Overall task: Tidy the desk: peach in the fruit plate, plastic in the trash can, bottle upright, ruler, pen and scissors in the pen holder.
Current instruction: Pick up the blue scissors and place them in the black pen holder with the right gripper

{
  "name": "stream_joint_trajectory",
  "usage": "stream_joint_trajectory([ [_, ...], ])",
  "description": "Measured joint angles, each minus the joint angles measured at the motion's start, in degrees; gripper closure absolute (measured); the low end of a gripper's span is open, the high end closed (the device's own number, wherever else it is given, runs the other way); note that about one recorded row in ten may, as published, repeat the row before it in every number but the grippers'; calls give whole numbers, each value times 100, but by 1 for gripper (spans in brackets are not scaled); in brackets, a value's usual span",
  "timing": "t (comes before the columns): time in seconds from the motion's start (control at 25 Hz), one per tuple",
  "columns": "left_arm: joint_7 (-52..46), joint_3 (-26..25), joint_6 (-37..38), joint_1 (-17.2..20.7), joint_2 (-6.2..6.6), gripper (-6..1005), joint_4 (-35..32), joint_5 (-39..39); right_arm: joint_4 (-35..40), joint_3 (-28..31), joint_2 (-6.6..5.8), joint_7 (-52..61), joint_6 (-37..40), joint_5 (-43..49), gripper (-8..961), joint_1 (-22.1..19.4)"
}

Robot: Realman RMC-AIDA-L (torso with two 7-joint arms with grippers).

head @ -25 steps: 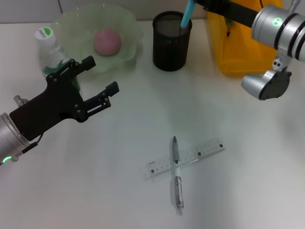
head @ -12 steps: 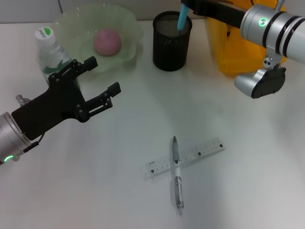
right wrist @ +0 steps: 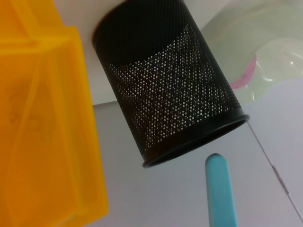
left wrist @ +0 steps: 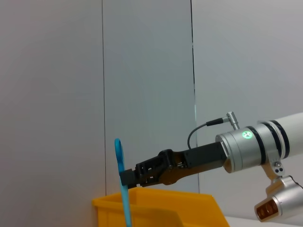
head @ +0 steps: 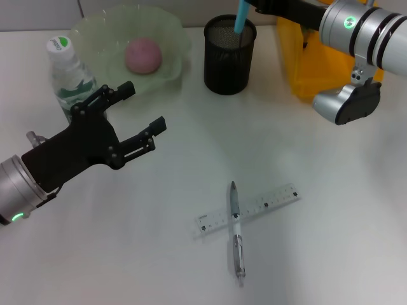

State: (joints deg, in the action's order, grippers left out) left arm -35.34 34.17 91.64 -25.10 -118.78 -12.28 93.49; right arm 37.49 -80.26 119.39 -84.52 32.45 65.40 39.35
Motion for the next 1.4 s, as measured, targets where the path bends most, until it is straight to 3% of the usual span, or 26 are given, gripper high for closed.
stream_joint_trajectory([
  [0.56,-111,80,-145,-1,8,168,112,29,-191,-7,10,-72,-30,0,711,53],
  [1.4,-964,490,-662,-46,51,168,-244,29,-242,-7,14,-73,-7,-12,701,73],
])
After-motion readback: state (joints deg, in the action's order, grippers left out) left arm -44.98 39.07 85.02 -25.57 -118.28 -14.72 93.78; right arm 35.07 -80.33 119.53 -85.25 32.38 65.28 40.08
